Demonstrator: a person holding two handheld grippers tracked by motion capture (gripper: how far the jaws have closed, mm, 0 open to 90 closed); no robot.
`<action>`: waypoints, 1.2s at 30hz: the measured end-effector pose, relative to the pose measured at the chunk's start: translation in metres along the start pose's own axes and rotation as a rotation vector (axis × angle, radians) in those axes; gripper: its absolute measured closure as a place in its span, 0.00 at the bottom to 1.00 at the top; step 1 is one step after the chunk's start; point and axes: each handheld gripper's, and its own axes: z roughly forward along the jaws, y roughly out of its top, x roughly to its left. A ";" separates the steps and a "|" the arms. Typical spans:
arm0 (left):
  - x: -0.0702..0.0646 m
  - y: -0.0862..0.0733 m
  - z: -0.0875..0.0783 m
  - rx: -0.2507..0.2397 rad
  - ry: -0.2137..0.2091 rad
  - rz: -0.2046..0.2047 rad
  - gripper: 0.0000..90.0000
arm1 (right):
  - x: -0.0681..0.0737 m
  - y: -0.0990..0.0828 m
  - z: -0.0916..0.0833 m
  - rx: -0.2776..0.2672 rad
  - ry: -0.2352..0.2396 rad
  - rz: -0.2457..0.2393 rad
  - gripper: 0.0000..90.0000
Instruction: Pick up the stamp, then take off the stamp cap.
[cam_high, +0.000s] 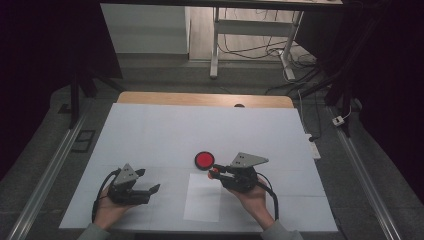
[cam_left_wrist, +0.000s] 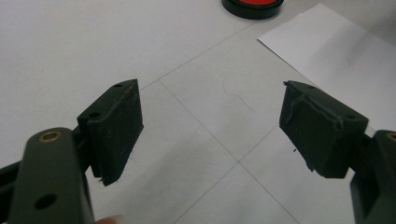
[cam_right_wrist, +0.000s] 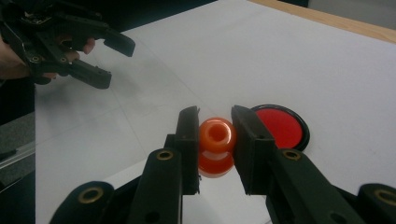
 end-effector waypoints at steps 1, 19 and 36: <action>0.000 0.001 -0.001 -0.004 -0.001 0.000 0.23 | 0.001 0.000 0.000 0.003 0.002 -0.001 0.80; -0.006 0.007 -0.003 -0.022 -0.016 0.026 0.23 | 0.002 0.000 -0.001 0.004 0.001 -0.008 0.80; -0.019 0.027 0.009 -0.003 -0.095 0.082 0.25 | 0.001 -0.001 -0.001 0.003 -0.005 -0.003 0.80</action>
